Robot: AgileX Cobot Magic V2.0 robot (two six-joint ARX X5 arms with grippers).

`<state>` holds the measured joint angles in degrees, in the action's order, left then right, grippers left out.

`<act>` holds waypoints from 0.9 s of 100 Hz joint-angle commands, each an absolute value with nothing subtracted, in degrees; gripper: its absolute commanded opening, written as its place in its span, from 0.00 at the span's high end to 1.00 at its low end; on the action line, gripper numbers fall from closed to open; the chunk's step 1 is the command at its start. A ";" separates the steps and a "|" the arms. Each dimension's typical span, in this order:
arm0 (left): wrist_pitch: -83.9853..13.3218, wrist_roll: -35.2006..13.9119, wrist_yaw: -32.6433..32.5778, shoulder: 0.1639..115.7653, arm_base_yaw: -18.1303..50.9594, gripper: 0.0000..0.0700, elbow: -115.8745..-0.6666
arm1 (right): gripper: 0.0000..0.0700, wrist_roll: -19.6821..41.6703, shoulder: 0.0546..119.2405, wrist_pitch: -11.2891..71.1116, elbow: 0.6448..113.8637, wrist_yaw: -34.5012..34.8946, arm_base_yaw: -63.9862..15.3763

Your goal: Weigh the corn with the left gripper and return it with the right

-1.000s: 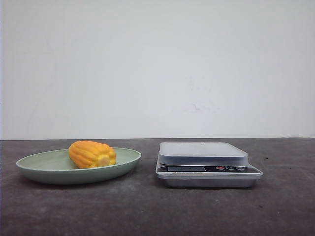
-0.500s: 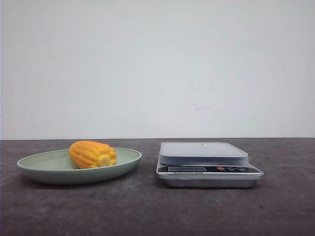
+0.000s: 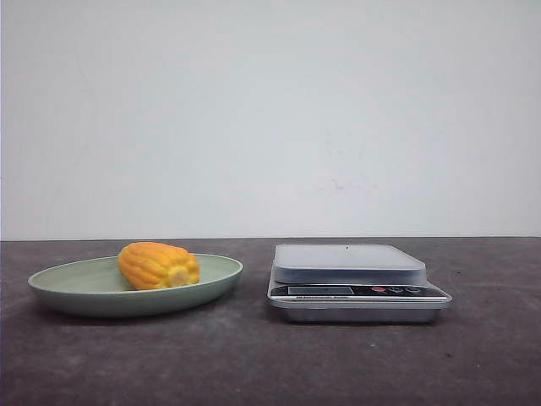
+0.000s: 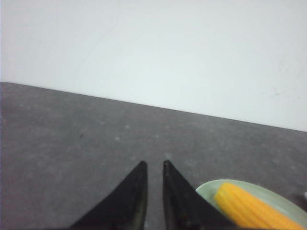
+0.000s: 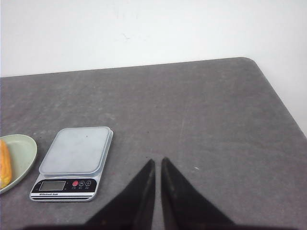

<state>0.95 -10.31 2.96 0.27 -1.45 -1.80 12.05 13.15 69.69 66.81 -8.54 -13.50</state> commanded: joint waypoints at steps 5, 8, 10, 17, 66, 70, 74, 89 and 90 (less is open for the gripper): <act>-0.54 -9.23 3.03 0.19 -1.58 0.97 -0.75 | 0.98 12.47 13.28 69.06 67.61 -8.49 -13.63; -1.43 -8.60 3.03 0.19 -1.52 0.97 -0.75 | 0.98 12.47 13.28 69.06 67.61 -8.49 -13.63; -2.02 -8.05 3.03 0.19 -1.48 0.97 -0.75 | 0.98 12.45 13.28 69.06 67.61 -8.49 -13.63; -4.19 -6.63 3.03 0.19 -1.26 0.97 -0.75 | 0.98 12.45 13.28 69.06 67.61 -8.47 -13.63; -10.41 -5.15 2.83 0.19 -0.58 0.97 -0.80 | 0.98 12.45 13.28 69.06 67.61 -8.49 -13.63; -10.39 -5.15 2.83 0.19 -0.58 0.97 -0.80 | 0.98 12.45 13.28 69.06 67.61 -8.49 -13.63; -10.41 -5.15 2.83 0.19 -0.58 0.97 -0.80 | 0.98 12.45 13.28 69.06 67.61 -8.49 -13.63; -10.41 -5.15 2.83 0.19 -0.58 0.97 -0.80 | 0.98 12.45 13.28 69.06 67.61 -8.49 -13.63; -10.41 -5.15 2.83 0.19 -0.58 0.97 -0.80 | 0.98 12.45 13.28 69.06 67.61 -8.49 -13.63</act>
<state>-10.33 -5.50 2.92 0.27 -0.62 -1.80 12.05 13.15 69.67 66.81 -8.54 -13.50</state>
